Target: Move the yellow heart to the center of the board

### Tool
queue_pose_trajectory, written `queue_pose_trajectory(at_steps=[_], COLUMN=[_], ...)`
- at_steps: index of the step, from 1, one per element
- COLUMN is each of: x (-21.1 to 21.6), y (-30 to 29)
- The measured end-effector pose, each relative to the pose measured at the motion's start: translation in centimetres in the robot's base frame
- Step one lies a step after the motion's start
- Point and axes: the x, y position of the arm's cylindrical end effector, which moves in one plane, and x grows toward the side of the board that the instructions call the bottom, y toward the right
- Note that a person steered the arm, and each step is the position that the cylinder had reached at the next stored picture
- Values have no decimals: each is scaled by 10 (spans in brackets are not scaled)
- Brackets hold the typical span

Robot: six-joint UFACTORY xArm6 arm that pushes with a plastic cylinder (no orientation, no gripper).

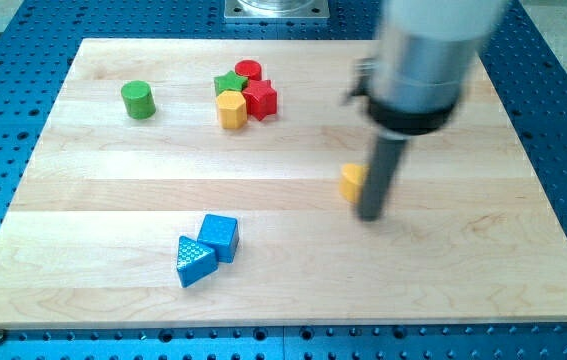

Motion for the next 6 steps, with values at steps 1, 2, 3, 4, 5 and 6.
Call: queue_pose_trajectory(at_steps=[1, 2, 3, 4, 5, 6], x=[-25, -3, -15, -54, -56, -88], y=[-63, 15, 55, 8, 17, 0])
